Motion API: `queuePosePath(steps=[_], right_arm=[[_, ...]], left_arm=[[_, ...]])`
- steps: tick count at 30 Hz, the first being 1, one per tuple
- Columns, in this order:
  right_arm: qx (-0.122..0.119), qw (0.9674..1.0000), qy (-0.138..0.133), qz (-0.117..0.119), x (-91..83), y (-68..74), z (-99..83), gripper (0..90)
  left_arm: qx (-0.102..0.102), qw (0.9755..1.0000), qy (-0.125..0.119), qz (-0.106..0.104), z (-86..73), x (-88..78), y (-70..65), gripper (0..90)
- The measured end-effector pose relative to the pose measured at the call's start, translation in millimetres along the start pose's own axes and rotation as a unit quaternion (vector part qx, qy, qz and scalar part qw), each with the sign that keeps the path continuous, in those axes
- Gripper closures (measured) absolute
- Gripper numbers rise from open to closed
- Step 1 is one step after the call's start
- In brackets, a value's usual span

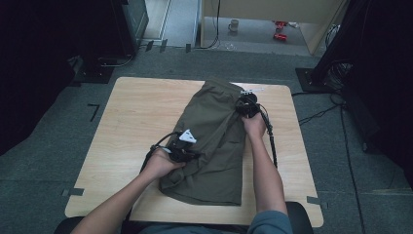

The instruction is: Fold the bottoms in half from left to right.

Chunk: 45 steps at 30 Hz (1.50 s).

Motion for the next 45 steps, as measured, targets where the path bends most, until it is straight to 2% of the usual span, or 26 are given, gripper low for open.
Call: queuePosePath(steps=[4,7,9,13,19,23,25,29,32,36,39,45], right_arm=[[-0.005,0.9999,-0.005,0.008,0.0,4.1,-1.2,88.3],[-0.016,0.9994,-0.029,0.010,-0.3,6.9,-3.4,88.3],[-0.011,0.9992,-0.035,0.014,-0.6,9.0,-4.4,88.3],[-0.019,0.9985,-0.047,0.022,-1.8,13.6,-6.8,88.1],[-0.031,0.9975,-0.055,0.032,-4.0,20.2,-10.0,87.5],[-0.037,0.9969,-0.059,0.037,-5.1,24.3,-11.6,87.0],[-0.044,0.9956,-0.072,0.039,-6.8,28.9,-14.5,86.9],[-0.048,0.9952,-0.073,0.044,-9.2,32.4,-16.7,86.6],[-0.053,0.9949,-0.073,0.045,-10.0,33.8,-17.5,85.9],[-0.042,0.9953,-0.072,0.049,-10.2,32.9,-17.6,84.8],[-0.037,0.9955,-0.071,0.050,-10.7,32.7,-17.9,84.7],[-0.046,0.9953,-0.073,0.044,-10.8,33.6,-18.0,84.7]], left_arm=[[-0.011,0.9998,0.003,0.015,-4.4,-12.0,17.6,88.2],[-0.019,0.9994,0.002,0.028,-7.0,-19.1,29.3,88.2],[-0.021,0.9993,0.002,0.032,-8.5,-22.9,35.0,88.2],[-0.020,0.9988,0.007,0.043,-10.7,-29.9,46.1,88.1],[-0.028,0.9979,0.006,0.058,-14.3,-40.8,65.7,87.9],[-0.019,0.9965,0.007,0.081,-16.3,-48.8,82.1,87.9],[-0.023,0.9959,0.008,0.087,-17.4,-52.7,89.4,87.9],[-0.033,0.9949,0.007,0.095,-19.5,-58.8,98.9,87.8],[-0.033,0.9946,0.012,0.097,-18.3,-62.5,96.4,87.9],[-0.020,0.9959,-0.002,0.088,-5.5,-72.5,81.4,88.5],[-0.020,0.9971,-0.018,0.071,7.0,-81.0,63.3,88.8],[0.000,0.9992,-0.031,0.027,24.2,-86.0,21.6,89.2]])
Point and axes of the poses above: each handheld gripper's, and its own axes: x roughly forward along the jaws, z roughly out of its top, y roughly to its left, the point moved 9 cm from there along x, roughly forward along the jaws, and after that the axes turned 15 degrees about -y, right-handed, at the moved point
